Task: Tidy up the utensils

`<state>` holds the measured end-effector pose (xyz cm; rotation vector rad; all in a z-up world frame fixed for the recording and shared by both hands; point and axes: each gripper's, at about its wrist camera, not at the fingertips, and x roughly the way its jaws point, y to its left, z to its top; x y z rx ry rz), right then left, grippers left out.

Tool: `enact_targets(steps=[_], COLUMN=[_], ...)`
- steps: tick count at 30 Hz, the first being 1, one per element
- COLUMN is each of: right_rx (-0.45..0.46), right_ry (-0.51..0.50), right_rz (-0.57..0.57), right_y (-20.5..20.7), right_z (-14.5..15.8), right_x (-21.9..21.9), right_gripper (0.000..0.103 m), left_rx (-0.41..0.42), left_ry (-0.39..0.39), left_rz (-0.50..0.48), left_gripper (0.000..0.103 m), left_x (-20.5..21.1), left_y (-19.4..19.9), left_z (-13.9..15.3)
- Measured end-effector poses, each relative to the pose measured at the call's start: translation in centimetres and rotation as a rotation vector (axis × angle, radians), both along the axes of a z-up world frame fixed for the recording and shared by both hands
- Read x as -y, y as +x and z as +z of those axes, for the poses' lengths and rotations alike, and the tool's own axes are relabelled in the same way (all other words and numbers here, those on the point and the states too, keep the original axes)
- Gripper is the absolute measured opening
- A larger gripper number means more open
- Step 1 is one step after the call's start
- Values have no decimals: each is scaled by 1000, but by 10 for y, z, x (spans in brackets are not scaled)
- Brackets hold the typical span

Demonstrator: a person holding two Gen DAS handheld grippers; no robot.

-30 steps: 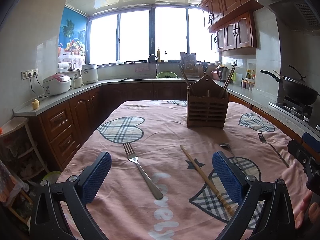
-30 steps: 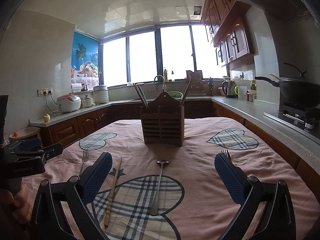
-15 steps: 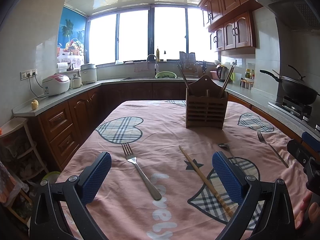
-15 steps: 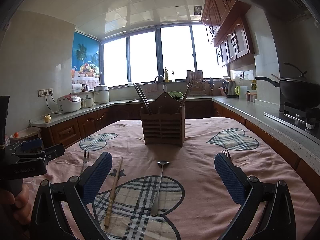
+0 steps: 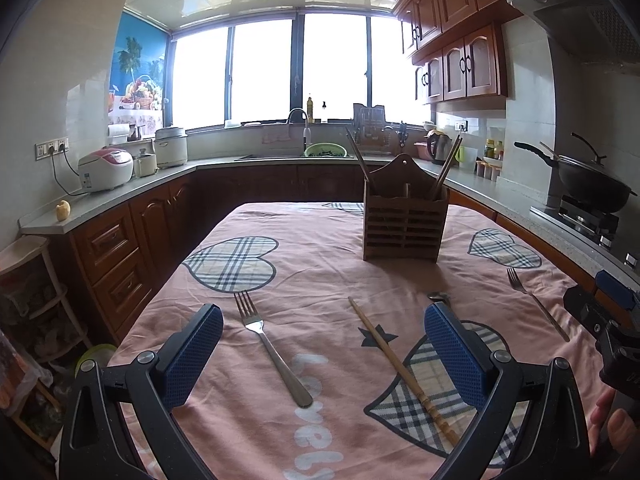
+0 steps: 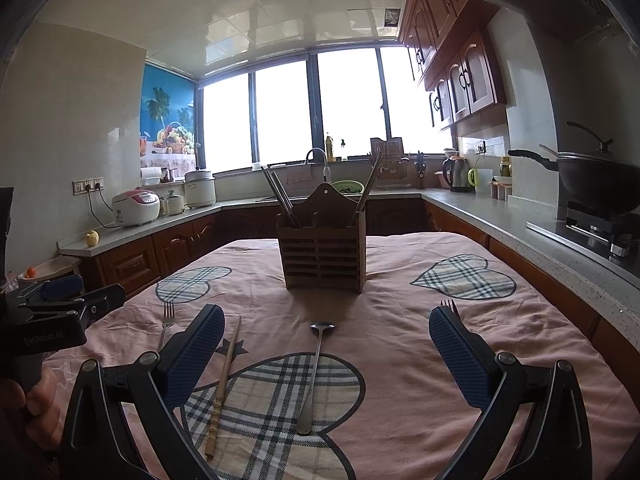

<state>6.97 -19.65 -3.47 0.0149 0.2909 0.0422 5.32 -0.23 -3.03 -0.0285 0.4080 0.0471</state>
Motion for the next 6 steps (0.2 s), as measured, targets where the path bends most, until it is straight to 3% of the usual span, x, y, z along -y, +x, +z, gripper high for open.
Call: enact_targets(steps=[6], right_rx=[-16], right_ry=[9], right_rz=[1], right_y=[5], right_z=[-2], right_x=[5], right_gripper=[103], left_rx=[-16], left_ry=[-1], left_rz=[-5], left_gripper=[102], left_x=[4], left_y=[6], left_z=[0])
